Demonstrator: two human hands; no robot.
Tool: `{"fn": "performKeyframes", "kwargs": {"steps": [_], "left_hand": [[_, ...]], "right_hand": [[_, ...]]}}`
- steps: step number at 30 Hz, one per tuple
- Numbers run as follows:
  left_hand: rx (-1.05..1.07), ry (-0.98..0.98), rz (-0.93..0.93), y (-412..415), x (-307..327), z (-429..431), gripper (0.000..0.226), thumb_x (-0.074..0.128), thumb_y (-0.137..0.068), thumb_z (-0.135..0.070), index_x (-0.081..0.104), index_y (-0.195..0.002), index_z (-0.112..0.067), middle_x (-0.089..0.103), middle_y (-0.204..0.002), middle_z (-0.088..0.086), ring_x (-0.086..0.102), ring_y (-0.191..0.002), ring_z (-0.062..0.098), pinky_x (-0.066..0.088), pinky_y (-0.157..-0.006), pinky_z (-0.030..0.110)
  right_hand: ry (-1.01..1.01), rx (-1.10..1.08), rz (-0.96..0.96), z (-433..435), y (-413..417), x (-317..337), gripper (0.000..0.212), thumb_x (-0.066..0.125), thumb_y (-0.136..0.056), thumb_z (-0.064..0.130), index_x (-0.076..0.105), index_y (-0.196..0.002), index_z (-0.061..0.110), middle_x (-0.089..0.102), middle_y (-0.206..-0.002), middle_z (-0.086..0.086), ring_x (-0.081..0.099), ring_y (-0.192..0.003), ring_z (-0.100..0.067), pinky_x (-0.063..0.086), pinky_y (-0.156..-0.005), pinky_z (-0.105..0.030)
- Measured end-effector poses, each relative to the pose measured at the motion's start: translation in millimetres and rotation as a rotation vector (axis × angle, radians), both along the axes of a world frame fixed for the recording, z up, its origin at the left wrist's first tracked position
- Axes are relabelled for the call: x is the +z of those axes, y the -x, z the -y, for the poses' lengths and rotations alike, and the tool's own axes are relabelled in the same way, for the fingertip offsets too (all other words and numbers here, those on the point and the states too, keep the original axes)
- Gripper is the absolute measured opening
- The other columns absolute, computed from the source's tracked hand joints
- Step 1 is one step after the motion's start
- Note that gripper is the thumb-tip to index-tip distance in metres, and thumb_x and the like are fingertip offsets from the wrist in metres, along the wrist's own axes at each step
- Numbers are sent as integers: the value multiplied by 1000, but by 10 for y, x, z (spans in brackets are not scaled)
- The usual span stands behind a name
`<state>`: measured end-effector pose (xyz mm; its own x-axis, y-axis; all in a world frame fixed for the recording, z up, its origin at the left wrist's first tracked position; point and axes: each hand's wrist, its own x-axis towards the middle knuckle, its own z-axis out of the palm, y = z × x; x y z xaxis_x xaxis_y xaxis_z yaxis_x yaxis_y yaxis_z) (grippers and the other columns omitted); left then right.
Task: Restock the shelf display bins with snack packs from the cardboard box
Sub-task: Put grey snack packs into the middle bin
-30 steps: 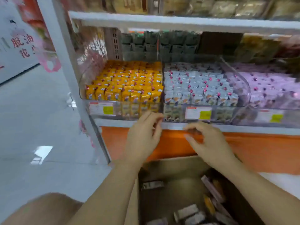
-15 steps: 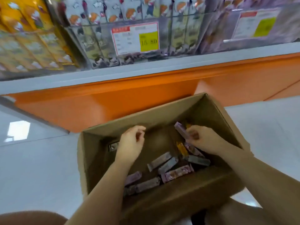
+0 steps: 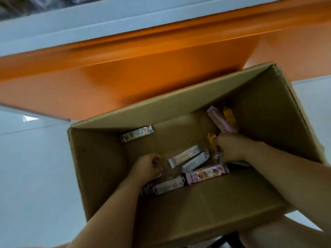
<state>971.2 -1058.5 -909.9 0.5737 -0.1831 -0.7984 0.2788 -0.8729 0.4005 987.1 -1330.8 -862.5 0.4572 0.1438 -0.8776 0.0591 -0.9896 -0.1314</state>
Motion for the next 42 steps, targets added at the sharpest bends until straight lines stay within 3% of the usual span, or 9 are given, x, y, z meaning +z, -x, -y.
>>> {"fn": "performKeyframes", "kwargs": {"steps": [4, 8, 13, 16, 20, 26, 33, 39, 42], "left_hand": [[-24, 18, -4, 4, -19, 47, 40, 69, -86, -14, 59, -125, -15, 62, -117, 4, 58, -104, 15, 47, -84, 22], [45, 75, 10, -25, 20, 95, 31, 68, -87, -10, 62, -116, -15, 61, -108, 1, 53, -88, 7, 41, -63, 11], [106, 105, 43, -105, 89, 71, 29, 68, -87, -11, 62, -115, -17, 61, -108, 1, 55, -90, 9, 43, -74, 19], [113, 116, 13, -108, 124, 77, 26, 68, -87, -11, 62, -111, -18, 60, -106, -1, 55, -92, 9, 45, -76, 19], [-83, 139, -168, -64, 186, 85, 19, 75, -81, -24, 64, -97, -25, 60, -98, -9, 54, -87, 2, 45, -77, 18], [-545, -118, -146, 9, 258, 193, 53, 73, -75, -52, 59, -124, -39, 37, -125, 2, 26, -125, 25, 32, -103, 38], [-597, -115, 29, 69, 233, 204, 39, 69, -81, -46, 64, -117, -33, 40, -126, 0, 29, -123, 22, 30, -100, 35], [-502, -106, 88, 20, 223, 116, 44, 60, -87, -49, 57, -128, -33, 43, -130, -2, 33, -121, 20, 33, -98, 36], [-394, -144, 206, -26, 192, 59, 31, 53, -93, -43, 61, -121, -34, 47, -129, -3, 36, -120, 19, 36, -100, 36]], "right_hand": [[-25, -25, 46, -44, -41, 50, 26, 69, -83, 24, 63, -106, 14, 63, -99, -4, 59, -88, -15, 49, -70, -28], [-246, -361, 230, -78, -226, 183, 25, 68, -84, 25, 60, -107, 19, 57, -95, 7, 56, -87, -8, 48, -69, -21], [-513, -777, 452, -238, -336, 135, 35, 68, -85, 16, 58, -118, 19, 57, -110, 6, 52, -104, -6, 43, -77, -14], [-465, -733, 477, -302, -260, -76, 32, 66, -87, 14, 58, -117, 16, 61, -117, -1, 56, -104, -10, 46, -77, -17], [-392, -724, 409, -298, -231, -236, 34, 65, -87, 11, 57, -120, 14, 61, -124, -6, 59, -108, -18, 49, -82, -25], [-318, -705, 329, -207, -210, -285, 43, 66, -87, 15, 53, -127, 11, 60, -124, -9, 57, -113, -20, 48, -93, -32], [-345, -684, 231, -222, -187, -214, 37, 63, -89, 16, 55, -125, 11, 61, -116, -7, 55, -99, -13, 43, -78, -23], [-358, -674, 230, -223, -189, -166, 29, 62, -90, 15, 58, -118, 10, 59, -96, 0, 53, -85, -7, 38, -60, -15], [-333, -599, 165, -230, -185, -154, 10, 63, -89, 17, 63, -99, 17, 63, -96, 0, 57, -84, -9, 47, -69, -21]]}}
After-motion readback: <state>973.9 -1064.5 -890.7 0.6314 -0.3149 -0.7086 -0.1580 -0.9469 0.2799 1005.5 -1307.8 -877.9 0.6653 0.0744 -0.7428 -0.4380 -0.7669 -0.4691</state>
